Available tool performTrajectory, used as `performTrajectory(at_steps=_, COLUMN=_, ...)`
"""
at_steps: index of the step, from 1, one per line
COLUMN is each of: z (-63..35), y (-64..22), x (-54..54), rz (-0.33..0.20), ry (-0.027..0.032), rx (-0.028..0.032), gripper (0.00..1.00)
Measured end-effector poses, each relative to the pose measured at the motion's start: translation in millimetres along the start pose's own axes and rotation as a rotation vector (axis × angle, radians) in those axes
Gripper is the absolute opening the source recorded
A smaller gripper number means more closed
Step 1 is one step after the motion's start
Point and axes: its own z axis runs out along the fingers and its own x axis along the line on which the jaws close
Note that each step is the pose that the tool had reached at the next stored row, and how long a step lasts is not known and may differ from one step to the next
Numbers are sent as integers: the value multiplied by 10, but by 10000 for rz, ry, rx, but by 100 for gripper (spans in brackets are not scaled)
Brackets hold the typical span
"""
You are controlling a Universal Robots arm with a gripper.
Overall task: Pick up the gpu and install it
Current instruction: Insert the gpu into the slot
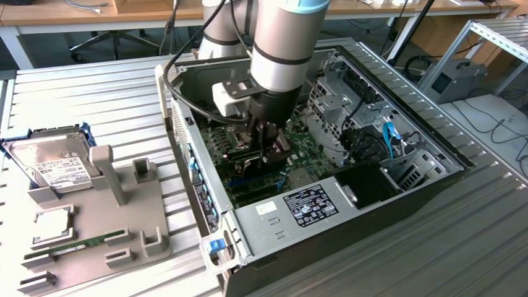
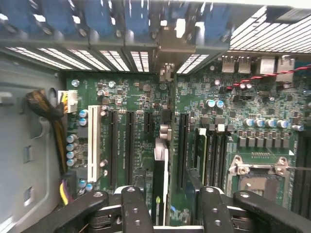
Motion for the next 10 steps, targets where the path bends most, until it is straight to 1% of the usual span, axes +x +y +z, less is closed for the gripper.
performTrajectory(at_steps=4, z=-185, y=-2, x=-31, rz=0, ry=144, rx=3, gripper=45)
performTrajectory(at_steps=6, z=-255, y=-3, x=-51, rz=-1, ry=181, rx=2, gripper=45)
performTrajectory(at_steps=8, z=-268, y=-5, x=-62, rz=-1, ry=196, rx=2, gripper=44)
performTrajectory(at_steps=9, z=-269, y=-17, x=-62, rz=-3, ry=215, rx=-11, gripper=38)
performTrajectory(at_steps=10, z=-269, y=-39, x=-62, rz=-3, ry=239, rx=-38, gripper=31)
